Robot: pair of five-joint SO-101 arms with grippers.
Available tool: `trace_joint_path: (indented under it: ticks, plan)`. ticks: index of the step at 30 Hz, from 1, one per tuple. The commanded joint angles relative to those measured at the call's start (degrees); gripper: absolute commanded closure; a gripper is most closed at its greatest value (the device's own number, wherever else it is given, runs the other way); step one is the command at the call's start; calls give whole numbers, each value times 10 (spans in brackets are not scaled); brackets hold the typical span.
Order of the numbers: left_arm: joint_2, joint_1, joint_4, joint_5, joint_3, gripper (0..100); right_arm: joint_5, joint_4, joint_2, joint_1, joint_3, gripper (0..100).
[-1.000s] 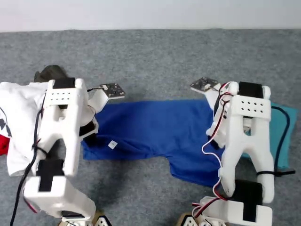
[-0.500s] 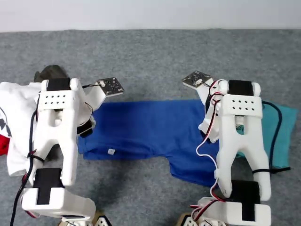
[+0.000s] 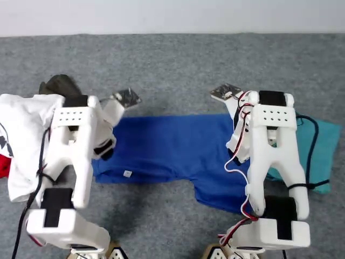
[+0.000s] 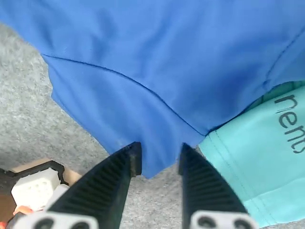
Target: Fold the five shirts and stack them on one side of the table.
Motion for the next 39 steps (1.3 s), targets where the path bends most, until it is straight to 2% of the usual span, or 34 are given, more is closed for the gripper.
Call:
trace_joint_path:
  ticks: [1,6,8,12,17,23,28,33,39]
  plan:
    - [22,4,-11,5,29,994,-11,2,-6,-2,-30,905]
    - [38,0,-11,3,81,993,-9,15,-31,9,-30,906]
    - [38,0,-4,-21,97,993,-7,22,-47,20,-30,905]
    - [30,0,21,-33,91,993,-6,27,-83,40,-31,905]
    - [-53,1,37,-27,50,992,-6,27,-155,65,-31,905]
    - [-143,28,37,19,14,988,-11,27,-254,96,-27,908]
    - [-152,105,33,80,12,987,-11,27,-295,134,-26,909]
    - [-150,237,29,130,11,987,-11,60,-323,192,-27,909]
    - [-149,375,-38,173,11,979,-11,76,-371,277,-26,905]
